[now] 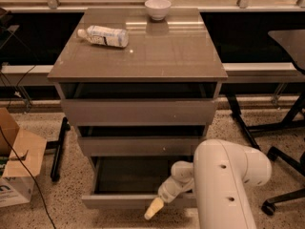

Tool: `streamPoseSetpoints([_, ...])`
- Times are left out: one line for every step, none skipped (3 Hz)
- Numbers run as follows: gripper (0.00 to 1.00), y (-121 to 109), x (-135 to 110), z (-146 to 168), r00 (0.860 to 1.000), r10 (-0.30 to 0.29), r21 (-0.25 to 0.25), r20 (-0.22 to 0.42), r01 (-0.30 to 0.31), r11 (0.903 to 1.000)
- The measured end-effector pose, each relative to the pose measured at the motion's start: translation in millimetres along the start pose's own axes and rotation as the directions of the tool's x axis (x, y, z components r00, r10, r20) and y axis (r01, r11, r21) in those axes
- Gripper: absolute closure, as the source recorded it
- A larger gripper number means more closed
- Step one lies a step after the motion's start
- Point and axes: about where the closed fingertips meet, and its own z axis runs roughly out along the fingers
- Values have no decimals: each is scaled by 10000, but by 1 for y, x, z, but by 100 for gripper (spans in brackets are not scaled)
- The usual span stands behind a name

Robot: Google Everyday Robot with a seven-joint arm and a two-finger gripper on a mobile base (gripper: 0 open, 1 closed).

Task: Open bottom drawer

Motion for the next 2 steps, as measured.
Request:
streamPoseSetpoints([0, 11, 12, 1, 9993, 353, -165, -144, -355, 9992])
streamPoseSetpoints([0, 37, 55, 8, 9893, 1270, -637, -721, -1317, 9892])
